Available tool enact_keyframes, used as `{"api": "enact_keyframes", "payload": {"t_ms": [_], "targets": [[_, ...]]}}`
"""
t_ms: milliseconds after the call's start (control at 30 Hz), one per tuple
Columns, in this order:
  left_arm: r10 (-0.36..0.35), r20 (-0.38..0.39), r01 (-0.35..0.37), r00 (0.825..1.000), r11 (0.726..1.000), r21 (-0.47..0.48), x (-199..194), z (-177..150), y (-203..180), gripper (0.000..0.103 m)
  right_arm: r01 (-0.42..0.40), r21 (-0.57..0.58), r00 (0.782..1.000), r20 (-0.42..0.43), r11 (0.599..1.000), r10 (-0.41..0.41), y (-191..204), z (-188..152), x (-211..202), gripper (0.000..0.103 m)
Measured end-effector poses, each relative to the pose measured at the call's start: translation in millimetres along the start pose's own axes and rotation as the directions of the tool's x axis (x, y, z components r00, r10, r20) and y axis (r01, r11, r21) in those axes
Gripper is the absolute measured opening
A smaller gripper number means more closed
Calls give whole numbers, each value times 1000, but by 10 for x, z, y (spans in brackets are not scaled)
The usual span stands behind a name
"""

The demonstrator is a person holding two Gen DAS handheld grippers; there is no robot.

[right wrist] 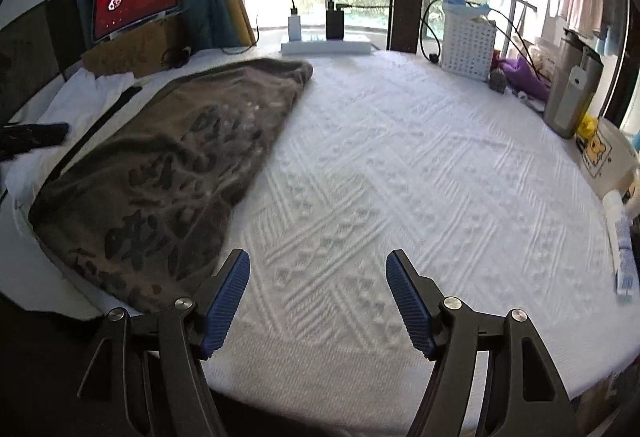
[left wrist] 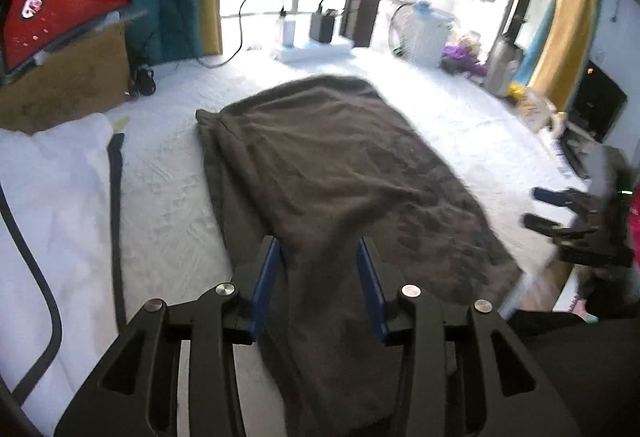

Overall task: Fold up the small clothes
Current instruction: 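Pinch the shirt end again with the left tool and release it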

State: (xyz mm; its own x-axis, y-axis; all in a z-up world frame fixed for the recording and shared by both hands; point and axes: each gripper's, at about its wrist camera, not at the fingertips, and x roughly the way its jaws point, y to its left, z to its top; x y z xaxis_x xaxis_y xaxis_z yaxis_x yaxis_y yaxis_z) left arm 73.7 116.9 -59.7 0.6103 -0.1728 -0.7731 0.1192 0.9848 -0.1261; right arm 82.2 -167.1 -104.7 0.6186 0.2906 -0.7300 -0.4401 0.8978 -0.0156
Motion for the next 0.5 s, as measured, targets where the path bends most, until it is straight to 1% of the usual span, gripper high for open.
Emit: {"api": "enact_keyframes", "payload": {"t_ms": [67, 167, 200, 233, 300, 333, 367, 400, 500], "targets": [[11, -17, -12, 1000, 999, -33, 151, 79, 92, 40, -1, -7, 1000, 7, 1000, 1, -10, 62, 18, 73], [0, -28, -3, 1000, 997, -80, 330, 178, 245, 40, -7, -18, 1000, 14, 1000, 7, -10, 160, 76, 73], [-9, -29, 6, 1000, 996, -85, 375, 196, 266, 40, -11, -22, 1000, 14, 1000, 11, -7, 201, 105, 73], [-33, -40, 29, 999, 996, -86, 461, 224, 304, 39, -14, -26, 1000, 14, 1000, 14, -4, 232, 130, 73], [-34, -66, 28, 997, 996, -90, 584, 250, 327, 27, -21, -35, 1000, 13, 999, 21, 5, 309, 207, 73], [-35, -73, 29, 997, 996, -80, 607, 245, 315, 13, -24, -40, 1000, 11, 999, 24, 14, 350, 251, 73], [-27, -74, 23, 997, 998, -59, 636, 243, 294, 2, -27, -44, 1000, 9, 999, 27, 20, 388, 289, 73], [-5, -67, 2, 998, 999, -40, 639, 234, 275, 1, -31, -48, 999, 7, 998, 31, 30, 420, 319, 73], [28, -49, -29, 998, 999, -33, 601, 205, 323, 1, -42, -60, 999, -2, 997, 42, 55, 531, 432, 73]]}}
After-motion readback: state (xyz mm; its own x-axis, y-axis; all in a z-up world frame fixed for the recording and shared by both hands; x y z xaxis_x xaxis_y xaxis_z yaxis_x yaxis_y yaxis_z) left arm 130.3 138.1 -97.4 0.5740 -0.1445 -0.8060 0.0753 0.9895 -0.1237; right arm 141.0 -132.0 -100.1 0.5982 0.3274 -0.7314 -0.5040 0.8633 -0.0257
